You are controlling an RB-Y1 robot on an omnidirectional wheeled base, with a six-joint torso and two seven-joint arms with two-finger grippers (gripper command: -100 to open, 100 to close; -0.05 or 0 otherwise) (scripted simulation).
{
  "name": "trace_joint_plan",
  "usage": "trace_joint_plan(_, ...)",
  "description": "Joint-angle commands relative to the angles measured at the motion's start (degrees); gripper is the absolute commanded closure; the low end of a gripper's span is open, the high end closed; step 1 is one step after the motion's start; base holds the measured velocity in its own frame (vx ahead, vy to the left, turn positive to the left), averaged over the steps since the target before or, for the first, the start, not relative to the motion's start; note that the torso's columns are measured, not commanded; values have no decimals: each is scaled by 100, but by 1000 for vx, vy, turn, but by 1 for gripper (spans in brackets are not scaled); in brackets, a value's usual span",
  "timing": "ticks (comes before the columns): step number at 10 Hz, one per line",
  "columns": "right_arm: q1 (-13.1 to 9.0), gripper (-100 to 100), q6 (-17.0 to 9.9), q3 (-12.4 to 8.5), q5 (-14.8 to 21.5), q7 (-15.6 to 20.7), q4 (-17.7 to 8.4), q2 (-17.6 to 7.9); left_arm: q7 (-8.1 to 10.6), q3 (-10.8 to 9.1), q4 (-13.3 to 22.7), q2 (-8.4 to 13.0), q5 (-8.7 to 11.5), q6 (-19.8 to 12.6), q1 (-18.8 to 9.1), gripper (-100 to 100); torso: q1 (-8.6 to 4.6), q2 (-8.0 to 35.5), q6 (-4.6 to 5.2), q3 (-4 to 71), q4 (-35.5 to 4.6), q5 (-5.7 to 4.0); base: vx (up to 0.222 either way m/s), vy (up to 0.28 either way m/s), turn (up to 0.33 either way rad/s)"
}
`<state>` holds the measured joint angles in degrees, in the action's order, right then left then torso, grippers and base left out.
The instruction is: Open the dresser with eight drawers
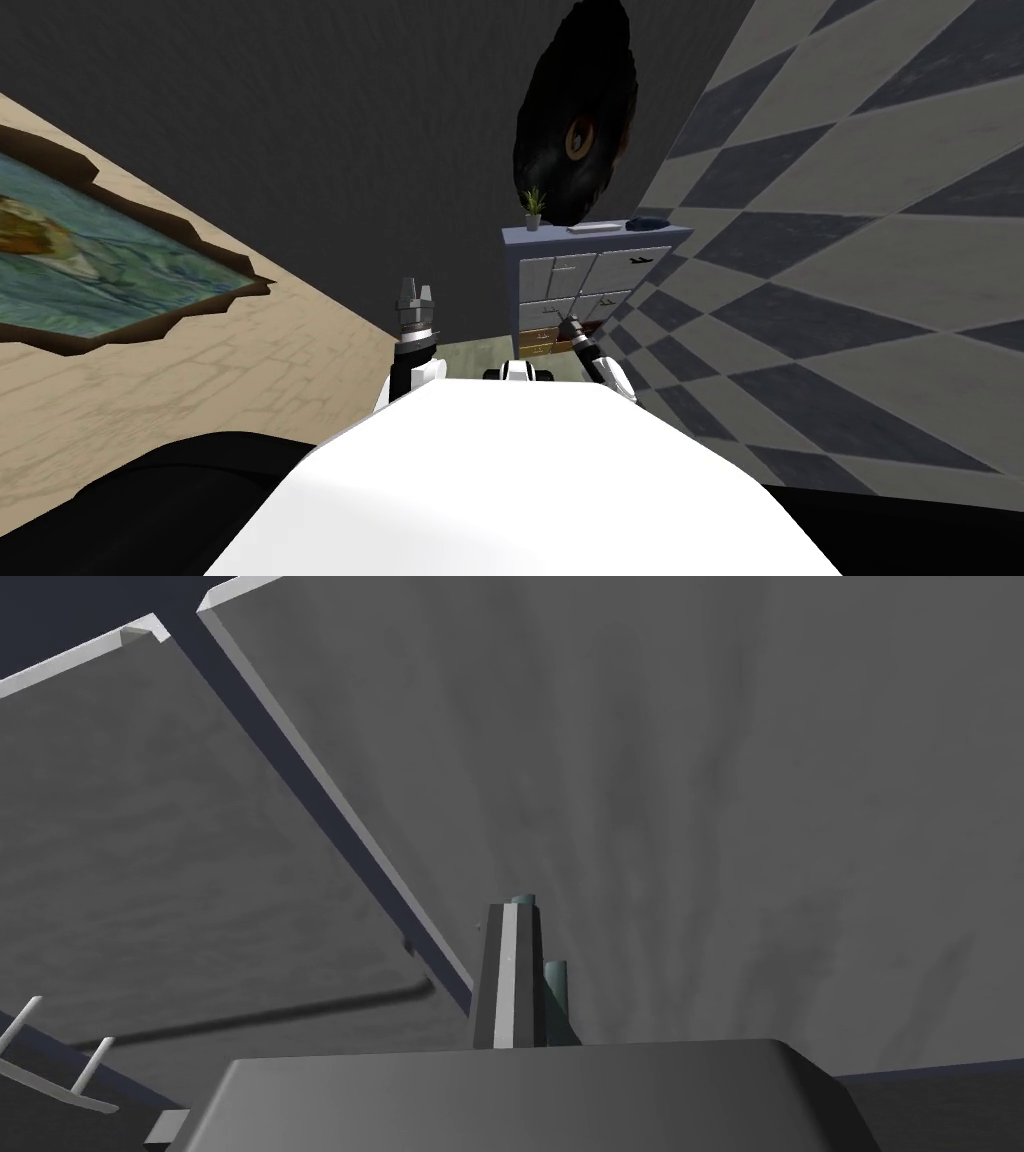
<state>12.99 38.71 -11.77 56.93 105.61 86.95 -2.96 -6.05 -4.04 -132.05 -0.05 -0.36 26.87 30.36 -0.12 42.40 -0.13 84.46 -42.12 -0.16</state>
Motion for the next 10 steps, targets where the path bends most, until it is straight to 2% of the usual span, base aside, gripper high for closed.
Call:
trace_joint_plan(1,45,100,-9,30,17,-73,30,-44,0,0,0,0,0,0,-1,0,5,4,6,0,-12,8,-183,-8,-5)
trace_joint_plan(4,61,100,-7,39,19,-110,67,-74,0,0,0,0,0,0,-1,0,8,-2,13,5,-19,15,-176,-23,-19)
trace_joint_plan(5,78,-100,25,16,-16,-69,60,-253,0,0,0,0,0,0,0,0,16,-42,12,27,-10,17,-6,18,-31)
trace_joint_plan(8,146,-100,187,-97,-188,172,22,-486,0,0,-1,-1,0,1,3,0,26,-46,13,33,-7,20,84,82,-84)
trace_joint_plan(10,203,-100,323,-192,-329,379,-6,-437,0,1,-1,-1,0,1,3,0,31,-21,12,17,-14,22,140,161,-94)
